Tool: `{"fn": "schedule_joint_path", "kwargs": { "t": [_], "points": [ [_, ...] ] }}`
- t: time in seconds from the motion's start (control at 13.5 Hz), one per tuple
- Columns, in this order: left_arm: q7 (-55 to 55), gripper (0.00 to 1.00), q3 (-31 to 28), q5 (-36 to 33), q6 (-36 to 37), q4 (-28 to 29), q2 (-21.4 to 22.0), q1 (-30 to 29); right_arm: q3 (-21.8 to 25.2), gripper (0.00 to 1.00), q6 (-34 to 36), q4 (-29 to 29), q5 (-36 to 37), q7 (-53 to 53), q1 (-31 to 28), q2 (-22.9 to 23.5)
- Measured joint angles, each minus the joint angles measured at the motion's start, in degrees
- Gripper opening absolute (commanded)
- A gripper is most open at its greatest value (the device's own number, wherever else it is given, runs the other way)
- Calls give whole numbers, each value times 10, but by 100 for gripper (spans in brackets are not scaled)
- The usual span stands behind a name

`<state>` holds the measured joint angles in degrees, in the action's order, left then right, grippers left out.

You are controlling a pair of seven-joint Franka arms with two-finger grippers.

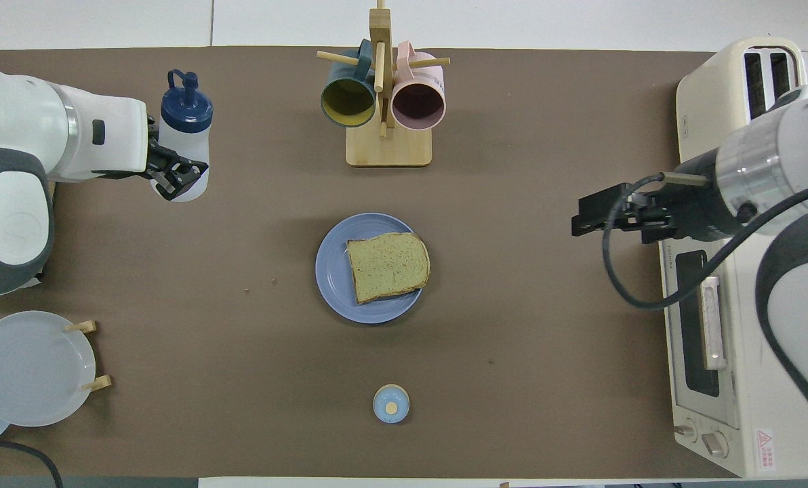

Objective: Put bread on plate and add seasoning
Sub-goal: 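Bring the bottle toward the plate while the right gripper reaches its cap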

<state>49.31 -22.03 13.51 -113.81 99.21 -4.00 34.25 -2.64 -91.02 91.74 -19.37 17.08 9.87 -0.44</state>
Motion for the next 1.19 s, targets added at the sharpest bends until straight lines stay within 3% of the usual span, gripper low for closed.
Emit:
{"fn": "schedule_joint_path", "kwargs": {
  "t": [0.22,0.52,0.74,1.19],
  "points": [
    [87,0,6,0,57,15,25,2,-4,100,-29,-4,-81,54,27,8],
    [146,0,9,0,76,59,53,33,2,100,-29,-6,-93,48,25,-8],
    [158,0,12,0,101,80,71,70,-1,100,-87,-6,-108,54,32,-17],
    [160,0,17,0,127,112,93,91,-12,100,-236,-4,-118,159,178,17]
  ]
}}
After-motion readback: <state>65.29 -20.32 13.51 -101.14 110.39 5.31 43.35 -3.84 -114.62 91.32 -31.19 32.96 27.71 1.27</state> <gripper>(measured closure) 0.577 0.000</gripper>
